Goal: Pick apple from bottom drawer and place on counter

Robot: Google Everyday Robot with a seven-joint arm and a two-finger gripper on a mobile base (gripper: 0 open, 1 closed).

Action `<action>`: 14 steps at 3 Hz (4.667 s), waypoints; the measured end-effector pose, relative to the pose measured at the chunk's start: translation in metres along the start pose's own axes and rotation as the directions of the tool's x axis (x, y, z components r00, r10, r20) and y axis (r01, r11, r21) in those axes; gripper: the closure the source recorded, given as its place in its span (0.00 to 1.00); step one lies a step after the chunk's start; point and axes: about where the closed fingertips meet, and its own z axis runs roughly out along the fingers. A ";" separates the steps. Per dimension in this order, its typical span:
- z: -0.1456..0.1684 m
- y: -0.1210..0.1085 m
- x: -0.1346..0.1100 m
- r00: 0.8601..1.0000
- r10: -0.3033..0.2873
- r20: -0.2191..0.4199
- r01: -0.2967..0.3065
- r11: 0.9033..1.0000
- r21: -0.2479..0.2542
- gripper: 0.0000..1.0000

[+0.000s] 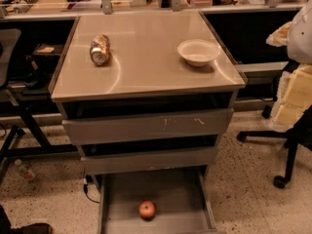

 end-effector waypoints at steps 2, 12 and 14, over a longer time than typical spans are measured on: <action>0.025 0.018 0.002 1.000 0.006 0.021 -0.006 1.000 -0.030 0.00; 0.479 0.149 0.005 0.955 0.223 0.195 -0.134 0.913 -0.386 0.00; 0.519 0.168 -0.006 0.944 0.231 0.235 -0.110 0.894 -0.434 0.00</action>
Offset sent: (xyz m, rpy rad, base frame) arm -0.0309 0.0180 -0.0930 0.0863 0.0933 0.0168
